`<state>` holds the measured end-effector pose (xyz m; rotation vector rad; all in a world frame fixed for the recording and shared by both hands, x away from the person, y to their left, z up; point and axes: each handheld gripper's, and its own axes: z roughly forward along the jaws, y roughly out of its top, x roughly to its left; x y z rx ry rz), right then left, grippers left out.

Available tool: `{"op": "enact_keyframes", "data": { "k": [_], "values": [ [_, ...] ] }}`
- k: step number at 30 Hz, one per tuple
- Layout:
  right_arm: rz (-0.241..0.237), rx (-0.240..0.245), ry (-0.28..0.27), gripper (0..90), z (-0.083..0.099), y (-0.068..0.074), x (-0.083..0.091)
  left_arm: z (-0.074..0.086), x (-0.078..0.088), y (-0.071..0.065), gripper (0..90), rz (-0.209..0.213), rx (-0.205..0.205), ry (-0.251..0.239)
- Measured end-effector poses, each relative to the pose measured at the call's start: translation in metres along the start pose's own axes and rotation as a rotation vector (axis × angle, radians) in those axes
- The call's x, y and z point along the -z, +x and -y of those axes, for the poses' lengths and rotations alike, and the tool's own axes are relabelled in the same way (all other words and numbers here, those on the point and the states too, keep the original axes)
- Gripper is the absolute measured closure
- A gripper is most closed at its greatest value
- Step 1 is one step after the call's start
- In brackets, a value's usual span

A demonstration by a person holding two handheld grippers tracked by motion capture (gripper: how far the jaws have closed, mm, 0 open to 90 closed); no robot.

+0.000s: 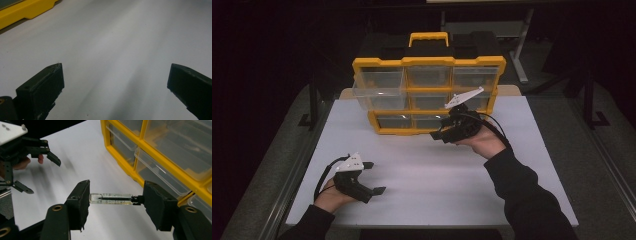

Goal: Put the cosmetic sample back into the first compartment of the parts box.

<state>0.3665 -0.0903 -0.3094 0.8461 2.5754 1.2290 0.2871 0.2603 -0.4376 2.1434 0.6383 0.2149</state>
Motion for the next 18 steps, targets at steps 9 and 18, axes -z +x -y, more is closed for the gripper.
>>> {"op": "enact_keyframes", "data": {
  "k": [9, 18],
  "values": [
    [-0.006, 0.013, -0.005, 38.7, -0.014, 0.001, 0.005, 0.000, 0.000, 0.000, 0.2, -0.001, 0.001, -0.001],
    [-0.017, 0.028, -0.012, 38.7, -0.029, 0.001, 0.011, 0.000, 0.000, 0.000, 0.2, 0.001, 0.002, -0.001]
  ]
}}
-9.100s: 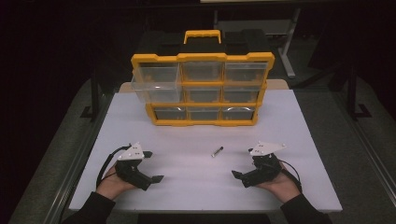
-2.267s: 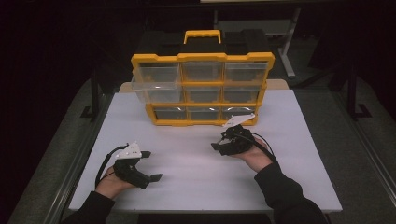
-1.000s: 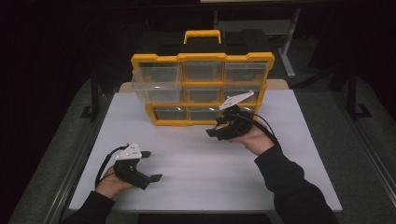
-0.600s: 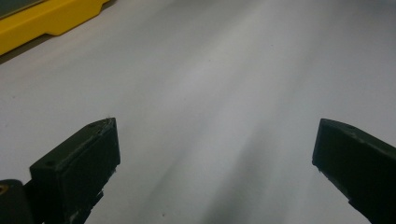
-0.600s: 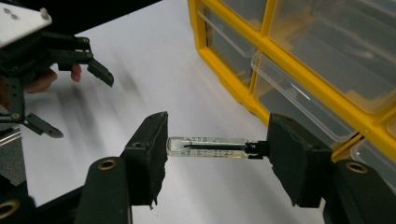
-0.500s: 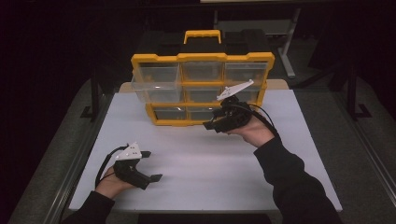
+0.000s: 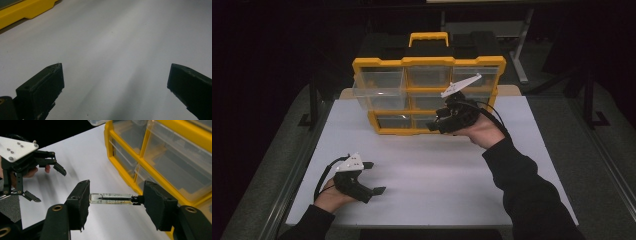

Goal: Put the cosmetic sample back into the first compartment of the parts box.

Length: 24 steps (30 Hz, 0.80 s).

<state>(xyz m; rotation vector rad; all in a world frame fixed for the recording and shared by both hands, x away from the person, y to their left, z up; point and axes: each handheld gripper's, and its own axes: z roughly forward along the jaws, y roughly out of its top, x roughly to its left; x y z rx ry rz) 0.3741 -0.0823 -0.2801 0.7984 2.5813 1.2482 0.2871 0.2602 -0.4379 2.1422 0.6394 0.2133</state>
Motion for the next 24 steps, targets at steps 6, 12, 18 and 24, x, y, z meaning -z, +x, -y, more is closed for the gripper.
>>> {"op": "enact_keyframes", "data": {
  "k": [6, 12, 18, 24],
  "values": [
    [-0.010, -0.003, -0.008, 38.7, -0.011, -0.001, 0.005, 0.000, 0.000, 0.000, 0.2, 0.000, 0.000, 0.000],
    [-0.015, 0.002, -0.014, 38.7, -0.018, -0.003, 0.008, 0.000, 0.000, 0.000, 0.2, 0.002, 0.000, 0.002],
    [-0.026, 0.005, -0.014, 38.7, -0.029, -0.002, 0.011, 0.000, 0.000, 0.000, 0.2, 0.002, 0.001, 0.001],
    [-0.028, 0.024, -0.026, 38.7, -0.043, 0.001, 0.017, 0.000, 0.000, 0.000, 0.2, 0.003, 0.001, 0.000]
  ]
}}
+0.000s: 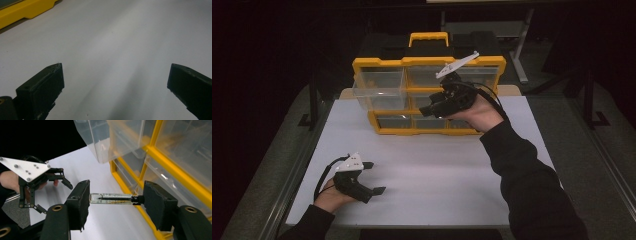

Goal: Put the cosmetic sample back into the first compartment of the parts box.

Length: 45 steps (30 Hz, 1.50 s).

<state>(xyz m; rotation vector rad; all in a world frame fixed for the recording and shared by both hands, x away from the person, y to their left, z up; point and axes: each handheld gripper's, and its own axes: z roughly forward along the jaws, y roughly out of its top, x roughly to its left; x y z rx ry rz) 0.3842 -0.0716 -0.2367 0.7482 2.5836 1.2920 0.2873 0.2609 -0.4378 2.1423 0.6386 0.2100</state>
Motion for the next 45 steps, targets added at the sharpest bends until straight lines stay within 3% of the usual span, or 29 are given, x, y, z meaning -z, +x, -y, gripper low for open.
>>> {"op": "enact_keyframes", "data": {
  "k": [29, 45],
  "values": [
    [-0.006, 0.038, -0.048, 38.7, -0.070, 0.009, 0.008, 0.000, 0.001, 0.001, 0.2, 0.003, 0.004, 0.002],
    [-0.007, 0.042, -0.044, 38.7, -0.103, 0.012, -0.012, 0.000, 0.002, 0.000, 0.2, 0.010, 0.011, -0.008]
  ]
}}
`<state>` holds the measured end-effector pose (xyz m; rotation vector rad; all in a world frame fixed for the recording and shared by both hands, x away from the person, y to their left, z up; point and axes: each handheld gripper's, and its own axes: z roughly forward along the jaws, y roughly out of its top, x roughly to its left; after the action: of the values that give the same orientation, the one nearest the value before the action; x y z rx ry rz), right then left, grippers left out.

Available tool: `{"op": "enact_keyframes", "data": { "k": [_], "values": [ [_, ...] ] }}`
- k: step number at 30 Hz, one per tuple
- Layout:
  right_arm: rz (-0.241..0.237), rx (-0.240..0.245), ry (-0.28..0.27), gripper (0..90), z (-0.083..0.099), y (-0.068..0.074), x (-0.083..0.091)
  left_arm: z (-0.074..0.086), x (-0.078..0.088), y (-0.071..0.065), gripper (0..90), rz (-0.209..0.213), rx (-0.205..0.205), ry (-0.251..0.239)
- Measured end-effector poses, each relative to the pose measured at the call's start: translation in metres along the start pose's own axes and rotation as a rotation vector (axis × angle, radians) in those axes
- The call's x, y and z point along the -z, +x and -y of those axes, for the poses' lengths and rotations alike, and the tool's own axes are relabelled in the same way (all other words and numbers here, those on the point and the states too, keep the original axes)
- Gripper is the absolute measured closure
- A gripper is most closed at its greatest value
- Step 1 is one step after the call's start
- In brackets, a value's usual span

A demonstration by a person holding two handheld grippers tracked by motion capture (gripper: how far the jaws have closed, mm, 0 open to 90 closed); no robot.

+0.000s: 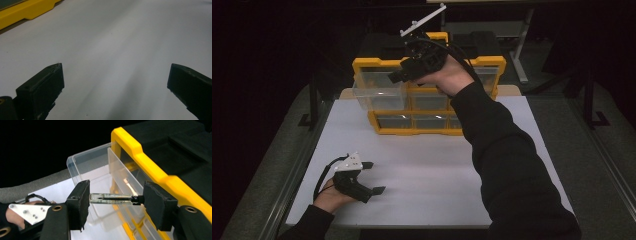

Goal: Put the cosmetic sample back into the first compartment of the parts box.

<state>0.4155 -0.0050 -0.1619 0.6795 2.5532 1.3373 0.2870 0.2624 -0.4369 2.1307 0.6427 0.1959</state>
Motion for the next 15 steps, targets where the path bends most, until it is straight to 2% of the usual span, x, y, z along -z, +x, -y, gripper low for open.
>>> {"op": "enact_keyframes", "data": {
  "k": [15],
  "values": [
    [0.000, 0.018, 0.033, 38.6, -0.018, 0.010, -0.031, 0.000, 0.001, 0.000, 0.2, 0.003, -0.002, -0.008]
  ]
}}
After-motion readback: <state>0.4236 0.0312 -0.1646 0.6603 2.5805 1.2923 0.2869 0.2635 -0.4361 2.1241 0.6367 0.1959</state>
